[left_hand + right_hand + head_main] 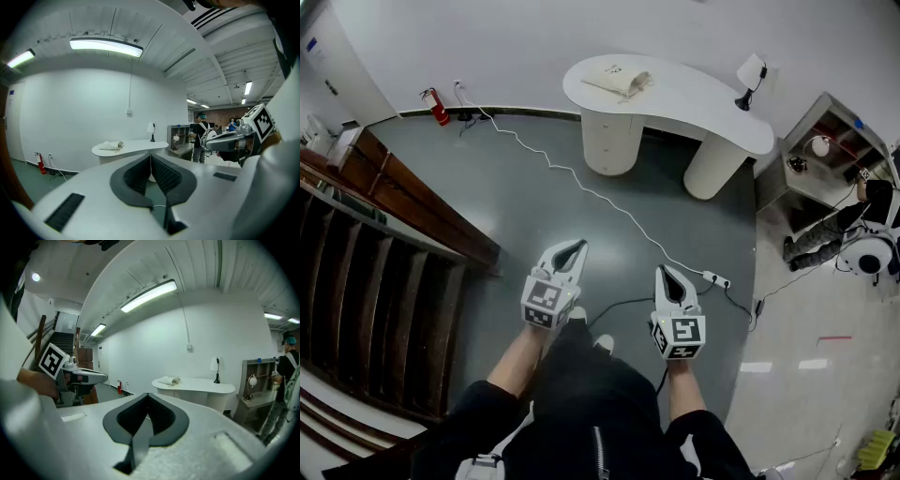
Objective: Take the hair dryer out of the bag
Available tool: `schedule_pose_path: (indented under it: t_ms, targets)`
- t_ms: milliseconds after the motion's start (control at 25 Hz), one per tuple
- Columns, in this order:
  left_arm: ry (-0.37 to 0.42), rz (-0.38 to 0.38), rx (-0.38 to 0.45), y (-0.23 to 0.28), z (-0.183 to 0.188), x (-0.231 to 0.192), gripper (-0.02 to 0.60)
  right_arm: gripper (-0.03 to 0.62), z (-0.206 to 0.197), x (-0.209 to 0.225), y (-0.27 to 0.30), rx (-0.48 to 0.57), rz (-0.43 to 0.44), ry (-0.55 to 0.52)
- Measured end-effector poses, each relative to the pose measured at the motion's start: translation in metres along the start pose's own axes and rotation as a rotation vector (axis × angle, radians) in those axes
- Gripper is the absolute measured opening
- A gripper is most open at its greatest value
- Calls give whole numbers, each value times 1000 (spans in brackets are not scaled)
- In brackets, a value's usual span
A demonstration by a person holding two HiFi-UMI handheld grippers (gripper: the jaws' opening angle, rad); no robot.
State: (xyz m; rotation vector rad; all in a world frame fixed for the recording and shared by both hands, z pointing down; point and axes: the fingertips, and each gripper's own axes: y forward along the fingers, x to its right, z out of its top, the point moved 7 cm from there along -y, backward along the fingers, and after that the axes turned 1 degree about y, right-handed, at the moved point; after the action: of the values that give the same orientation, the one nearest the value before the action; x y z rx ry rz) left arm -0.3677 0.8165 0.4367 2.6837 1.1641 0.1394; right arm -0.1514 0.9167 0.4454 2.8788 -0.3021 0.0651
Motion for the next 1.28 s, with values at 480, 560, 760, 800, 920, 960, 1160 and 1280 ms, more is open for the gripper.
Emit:
schedule_pose_path:
  t_ms: [480,560,760,800,920,960,1160,1280]
  targets:
    - [18,-50,-2,1,1,24,12,5,-4,6,-7,15,14,36]
    - [11,-63,0,4,1,24,12,5,-3,6,-3,11,24,37]
    - [3,-69,10,17,4,15,12,5,0,8,12,12,25,38]
    - [-3,-71,15,19,4,12,12,5,1,8,16,11,24,37]
    - [-23,-76,33,29,5,1,12,5,3,8,28,8,20,34]
    - [-24,-76,30,33,5,-4,12,5,4,9,33,6,19,34]
    - [-26,-91,14,58,6,-28,12,5,11,11,64,-6,12,34]
    - [-33,-109,6,75,6,-46,12,5,16,13,87,-13,8,39]
